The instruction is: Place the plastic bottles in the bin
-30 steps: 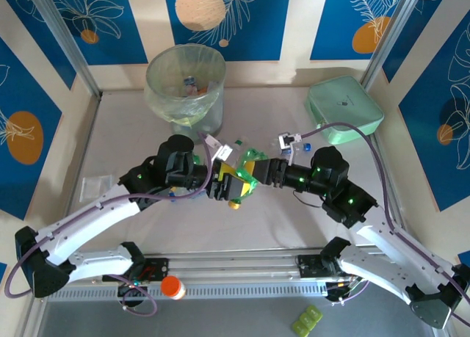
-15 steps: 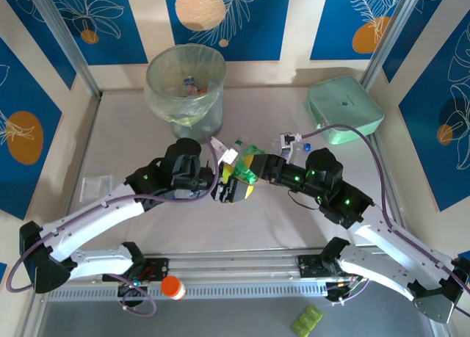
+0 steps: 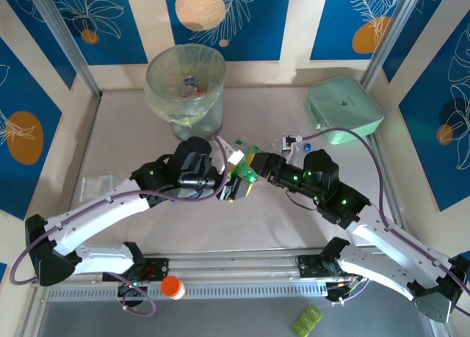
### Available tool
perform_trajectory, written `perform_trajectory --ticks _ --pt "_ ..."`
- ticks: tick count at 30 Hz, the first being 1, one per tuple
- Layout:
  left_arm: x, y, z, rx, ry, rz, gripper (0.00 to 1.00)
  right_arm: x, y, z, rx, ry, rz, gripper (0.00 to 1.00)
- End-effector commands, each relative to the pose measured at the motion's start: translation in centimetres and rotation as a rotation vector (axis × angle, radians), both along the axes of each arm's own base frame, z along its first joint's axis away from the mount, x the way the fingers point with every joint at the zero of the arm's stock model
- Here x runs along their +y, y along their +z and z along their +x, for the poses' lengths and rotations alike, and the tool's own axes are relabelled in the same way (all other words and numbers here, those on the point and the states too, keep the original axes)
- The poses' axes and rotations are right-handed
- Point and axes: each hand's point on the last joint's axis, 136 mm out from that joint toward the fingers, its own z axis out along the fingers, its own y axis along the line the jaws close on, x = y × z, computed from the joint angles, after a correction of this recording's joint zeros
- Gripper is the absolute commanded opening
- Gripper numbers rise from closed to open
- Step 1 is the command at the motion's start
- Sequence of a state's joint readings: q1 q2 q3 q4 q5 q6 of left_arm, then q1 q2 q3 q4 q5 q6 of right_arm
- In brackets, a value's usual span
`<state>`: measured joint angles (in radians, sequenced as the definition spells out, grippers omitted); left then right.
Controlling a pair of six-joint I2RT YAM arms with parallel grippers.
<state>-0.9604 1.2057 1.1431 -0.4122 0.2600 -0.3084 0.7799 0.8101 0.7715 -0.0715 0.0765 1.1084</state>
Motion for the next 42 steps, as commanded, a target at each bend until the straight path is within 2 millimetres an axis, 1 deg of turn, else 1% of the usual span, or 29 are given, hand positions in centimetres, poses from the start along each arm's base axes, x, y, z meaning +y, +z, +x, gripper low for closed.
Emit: perform_trajectory --ticks 1,5,7,8,10,11,14,17,19,23,26,28,31,34,36,39,42 --pt "-0.3 1.0 0.2 -0.079 -0.009 0.017 0.54 -0.1 -1.0 0.2 0.052 -0.028 0.0 0.57" --pt "-0.2 1.4 0.4 -0.089 -0.002 0.014 0.52 -0.2 -0.8 0.2 0.04 -0.025 -0.013 0.76" --pt "-0.2 1.5 0.4 -0.085 0.003 0.013 0.52 -0.3 -0.8 0.1 0.037 -0.028 -0.023 0.86" --pt "-0.2 1.6 0.5 -0.081 0.007 0.011 0.52 -0.6 -0.6 0.0 0.031 -0.031 -0.034 0.92" --pt "-0.1 1.8 0.6 -0.074 0.019 0.01 0.51 -1.4 -0.2 -0.1 0.016 -0.044 -0.054 0.98" --pt "0.0 1.9 0.8 -0.071 0.028 0.009 0.51 -1.8 0.1 -0.2 0.004 -0.049 -0.058 0.99" --pt "0.6 2.7 1.7 -0.068 0.062 0.009 0.49 -3.6 1.9 -0.6 -0.057 -0.069 -0.079 0.99" --pt "1.5 3.9 3.8 -0.058 0.125 0.008 0.47 -4.9 3.7 -0.9 -0.112 -0.068 -0.082 0.99" --pt "2.1 5.1 5.4 -0.051 0.166 0.001 0.47 -5.6 4.7 -1.1 -0.133 -0.062 -0.091 1.0" --pt "3.9 7.4 9.5 -0.019 0.289 -0.006 0.45 -7.1 5.3 -1.3 -0.142 -0.082 -0.141 0.99" --pt "5.8 8.8 13.6 0.008 0.413 0.013 0.45 -7.9 5.2 -1.4 -0.149 -0.097 -0.177 1.0" --pt "7.3 9.7 16.6 0.023 0.505 0.025 0.45 -8.2 4.8 -1.3 -0.146 -0.107 -0.196 1.0" --pt "9.5 10.2 20.7 0.101 0.621 -0.011 0.43 -8.4 3.9 -1.0 -0.123 -0.115 -0.21 1.0" --pt "11.8 10.1 24.7 0.164 0.74 -0.058 0.42 -8.5 2.9 -0.8 -0.101 -0.115 -0.226 1.0" --pt "13.7 9.5 27.0 0.197 0.835 -0.059 0.41 -8.5 2.2 -0.7 -0.088 -0.118 -0.237 1.0" --pt "16.0 8.6 30.2 0.267 0.935 -0.088 0.4 -8.6 1.1 -0.6 -0.065 -0.118 -0.257 1.0" --pt "17.2 7.9 33.0 0.327 0.981 -0.155 0.4 -8.6 -0.3 -0.4 -0.034 -0.12 -0.266 1.0"
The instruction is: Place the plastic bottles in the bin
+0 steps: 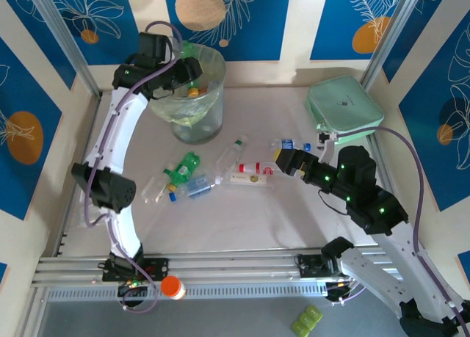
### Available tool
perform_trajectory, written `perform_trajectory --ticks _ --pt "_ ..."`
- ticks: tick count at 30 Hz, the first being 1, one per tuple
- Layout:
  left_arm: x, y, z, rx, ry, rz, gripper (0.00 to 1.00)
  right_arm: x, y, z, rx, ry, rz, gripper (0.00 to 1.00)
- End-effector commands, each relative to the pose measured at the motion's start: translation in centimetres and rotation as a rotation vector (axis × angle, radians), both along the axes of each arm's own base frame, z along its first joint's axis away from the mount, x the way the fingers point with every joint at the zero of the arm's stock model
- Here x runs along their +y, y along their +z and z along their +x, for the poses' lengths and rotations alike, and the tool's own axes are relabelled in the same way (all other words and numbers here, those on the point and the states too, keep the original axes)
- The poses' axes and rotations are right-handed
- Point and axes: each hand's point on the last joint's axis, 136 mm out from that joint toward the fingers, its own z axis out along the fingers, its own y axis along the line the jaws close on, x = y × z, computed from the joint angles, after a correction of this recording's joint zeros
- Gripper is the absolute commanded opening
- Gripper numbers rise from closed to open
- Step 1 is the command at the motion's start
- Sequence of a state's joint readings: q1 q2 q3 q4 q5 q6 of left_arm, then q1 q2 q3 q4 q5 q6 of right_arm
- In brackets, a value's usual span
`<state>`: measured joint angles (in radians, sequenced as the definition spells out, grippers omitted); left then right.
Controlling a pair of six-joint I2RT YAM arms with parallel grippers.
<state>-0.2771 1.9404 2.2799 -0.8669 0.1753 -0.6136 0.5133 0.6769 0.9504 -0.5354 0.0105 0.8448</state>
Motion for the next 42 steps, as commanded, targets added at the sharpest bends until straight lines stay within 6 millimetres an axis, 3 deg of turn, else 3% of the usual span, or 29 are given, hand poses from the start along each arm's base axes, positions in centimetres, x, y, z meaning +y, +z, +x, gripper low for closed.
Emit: perform_trajectory --ticks 1,9,16,19,22,27,29,35,39,42 --pt "1.7 -0.5 1.7 0.072 0.09 -0.106 0.4 0.1 -2.1 -0.1 0.043 0.01 -0.023 1.0" --pt "4.6 -4.1 4.8 0.14 0.208 -0.065 0.47 -0.1 -4.3 0.3 0.097 -0.011 -0.05 0.99" --pt "6.2 -7.9 4.6 0.233 0.272 0.042 0.48 -0.2 -5.6 0.8 0.12 -0.019 -0.077 0.99" --pt "6.2 -8.7 4.4 0.252 0.262 0.065 0.58 0.0 -6.1 1.1 0.132 -0.014 -0.077 0.99" --pt "6.3 -8.1 4.2 0.236 0.254 0.076 0.69 0.1 -6.2 1.2 0.133 -0.008 -0.075 0.99" --pt "6.2 -4.5 3.6 0.146 0.24 0.07 0.76 0.0 -5.5 0.9 0.121 -0.002 -0.082 0.99" --pt "6.2 -3.1 3.2 0.115 0.24 0.061 0.84 -0.2 -5.2 0.8 0.111 -0.005 -0.085 0.99" --pt "6.0 0.4 0.8 0.057 0.21 0.066 0.82 -0.2 -4.4 0.2 0.091 0.011 -0.072 0.99" --pt "5.9 3.2 -2.0 -0.009 0.191 0.107 0.82 0.0 -4.0 -0.3 0.078 0.042 -0.076 0.99" --pt "6.8 4.2 -4.6 -0.025 0.218 0.11 0.82 0.1 -4.0 -0.6 0.077 0.057 -0.08 0.99"
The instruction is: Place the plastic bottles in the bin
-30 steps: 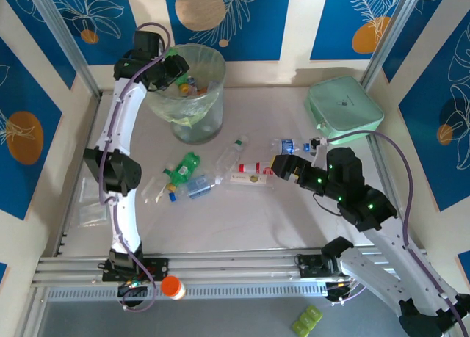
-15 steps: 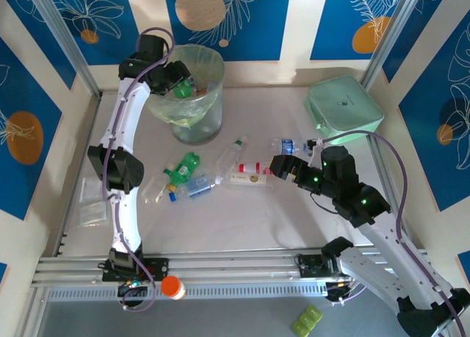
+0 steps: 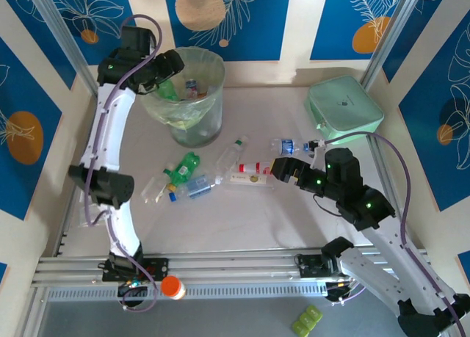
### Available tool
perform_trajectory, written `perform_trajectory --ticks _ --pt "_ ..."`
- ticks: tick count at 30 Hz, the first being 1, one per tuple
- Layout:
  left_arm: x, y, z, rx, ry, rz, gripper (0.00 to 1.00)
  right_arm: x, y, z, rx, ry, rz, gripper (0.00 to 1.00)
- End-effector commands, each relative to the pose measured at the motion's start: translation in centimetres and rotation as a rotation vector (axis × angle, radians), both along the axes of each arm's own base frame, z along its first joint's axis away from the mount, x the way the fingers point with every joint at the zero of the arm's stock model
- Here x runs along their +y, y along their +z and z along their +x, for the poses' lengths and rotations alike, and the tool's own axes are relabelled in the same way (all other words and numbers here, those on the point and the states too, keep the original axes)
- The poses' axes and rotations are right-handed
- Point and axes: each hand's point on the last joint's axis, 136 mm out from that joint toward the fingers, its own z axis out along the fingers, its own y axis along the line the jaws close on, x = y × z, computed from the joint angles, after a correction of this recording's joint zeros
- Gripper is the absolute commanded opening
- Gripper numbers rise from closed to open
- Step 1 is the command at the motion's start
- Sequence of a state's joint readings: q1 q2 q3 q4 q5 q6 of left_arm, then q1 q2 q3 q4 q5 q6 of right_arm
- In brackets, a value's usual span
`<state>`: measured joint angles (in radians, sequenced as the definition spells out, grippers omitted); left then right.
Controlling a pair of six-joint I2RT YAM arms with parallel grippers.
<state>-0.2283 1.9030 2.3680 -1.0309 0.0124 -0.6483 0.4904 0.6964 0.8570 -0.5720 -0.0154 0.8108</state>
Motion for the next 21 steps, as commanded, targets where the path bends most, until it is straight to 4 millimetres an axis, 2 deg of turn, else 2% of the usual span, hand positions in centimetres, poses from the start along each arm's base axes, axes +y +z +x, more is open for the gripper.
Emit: perform_trajectory --ticks 1,5,7,9,11,16,21 --pt "1.4 2.3 -3.9 -0.05 0.027 0.042 0.82 0.3 1.3 -0.8 -0.034 0.05 0.009 0.99" --pt "3.8 0.9 -7.7 -0.038 0.109 0.075 0.81 0.6 0.2 -1.4 -0.016 0.067 0.014 0.99" --pt "4.8 -0.5 -9.7 -0.024 0.132 0.096 0.81 0.6 -0.5 -1.6 -0.001 0.069 0.014 0.99" --pt "5.2 -2.7 -11.5 0.002 0.126 0.108 0.81 0.6 -1.1 -1.9 0.008 0.074 0.013 0.99" --pt "4.9 -5.0 -13.1 0.04 0.084 0.103 0.8 0.6 -1.5 -2.1 0.015 0.08 0.007 0.99" --pt "3.3 -12.5 -17.1 0.193 -0.031 0.076 0.78 0.6 -2.6 -2.4 0.028 0.098 -0.016 0.99" --pt "1.1 -19.1 -20.0 0.335 -0.147 0.179 0.79 0.6 -3.1 -2.4 0.034 0.096 -0.017 0.99"
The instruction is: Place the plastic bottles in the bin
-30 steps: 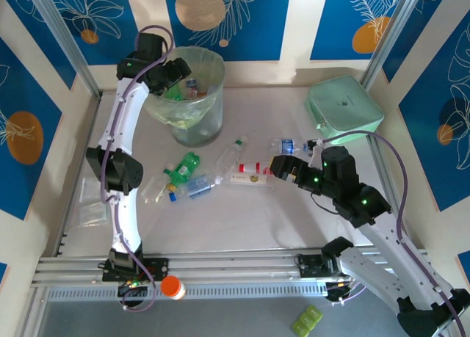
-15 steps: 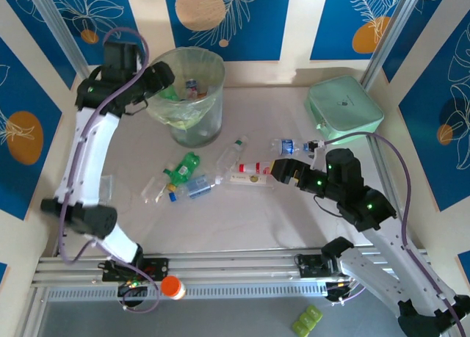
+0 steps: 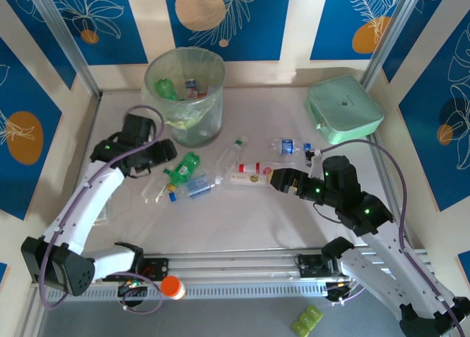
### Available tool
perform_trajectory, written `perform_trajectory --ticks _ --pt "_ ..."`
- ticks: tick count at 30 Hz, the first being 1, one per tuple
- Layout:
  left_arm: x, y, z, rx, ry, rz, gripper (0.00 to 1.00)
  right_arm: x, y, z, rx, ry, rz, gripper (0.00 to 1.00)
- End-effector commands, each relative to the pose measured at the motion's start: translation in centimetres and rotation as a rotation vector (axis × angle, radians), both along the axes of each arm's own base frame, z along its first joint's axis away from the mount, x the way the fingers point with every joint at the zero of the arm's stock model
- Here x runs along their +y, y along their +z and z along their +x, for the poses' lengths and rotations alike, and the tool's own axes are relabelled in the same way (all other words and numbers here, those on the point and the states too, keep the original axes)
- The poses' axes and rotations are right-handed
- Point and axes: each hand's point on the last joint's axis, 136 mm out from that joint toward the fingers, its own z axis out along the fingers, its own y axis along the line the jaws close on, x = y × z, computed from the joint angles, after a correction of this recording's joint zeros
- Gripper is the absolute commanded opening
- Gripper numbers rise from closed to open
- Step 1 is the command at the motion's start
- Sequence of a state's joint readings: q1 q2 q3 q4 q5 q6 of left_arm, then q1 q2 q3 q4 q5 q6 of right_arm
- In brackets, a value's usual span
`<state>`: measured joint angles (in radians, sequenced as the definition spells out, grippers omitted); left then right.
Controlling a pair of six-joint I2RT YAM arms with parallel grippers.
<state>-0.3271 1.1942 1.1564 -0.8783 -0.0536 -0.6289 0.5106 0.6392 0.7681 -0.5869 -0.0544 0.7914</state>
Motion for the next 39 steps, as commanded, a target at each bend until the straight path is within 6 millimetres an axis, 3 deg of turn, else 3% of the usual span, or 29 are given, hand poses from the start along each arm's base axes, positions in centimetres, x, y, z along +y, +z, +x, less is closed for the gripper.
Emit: perform_trajectory --ticks 1,6,9,16,22,28,30,32,39 --pt "-2.0 -2.5 -1.1 0.039 -0.103 -0.003 0.79 0.4 -0.3 -0.6 -0.005 0.038 0.003 0.99" --pt "-6.9 -5.5 -1.7 0.068 -0.331 -0.038 0.8 0.6 -0.4 -0.6 -0.008 0.053 0.002 0.99" --pt "-8.4 -7.0 -1.9 0.081 -0.452 0.033 0.84 0.6 -0.6 -0.8 -0.008 0.062 0.0 0.99" --pt "-8.3 -9.3 -0.3 0.121 -0.44 0.158 0.89 0.4 -1.0 -1.2 -0.012 0.066 0.004 0.99" --pt "-9.3 -11.4 0.5 0.18 -0.438 0.213 0.92 0.9 -0.7 -1.2 -0.017 0.093 0.012 0.99" --pt "-10.3 -13.6 -1.2 0.248 -0.45 0.125 0.92 0.7 -0.7 -1.3 -0.022 0.099 -0.002 0.99" --pt "-10.3 -13.8 -1.6 0.258 -0.451 0.112 0.92 0.7 -0.8 -1.2 -0.024 0.1 -0.004 0.99" --pt "-10.4 -13.8 -2.0 0.268 -0.456 0.095 0.99 0.7 -0.9 -1.2 -0.023 0.105 -0.004 1.0" --pt "-10.6 -14.9 -4.4 0.343 -0.479 0.045 0.99 0.9 -1.2 -0.7 -0.022 0.109 0.004 1.0"
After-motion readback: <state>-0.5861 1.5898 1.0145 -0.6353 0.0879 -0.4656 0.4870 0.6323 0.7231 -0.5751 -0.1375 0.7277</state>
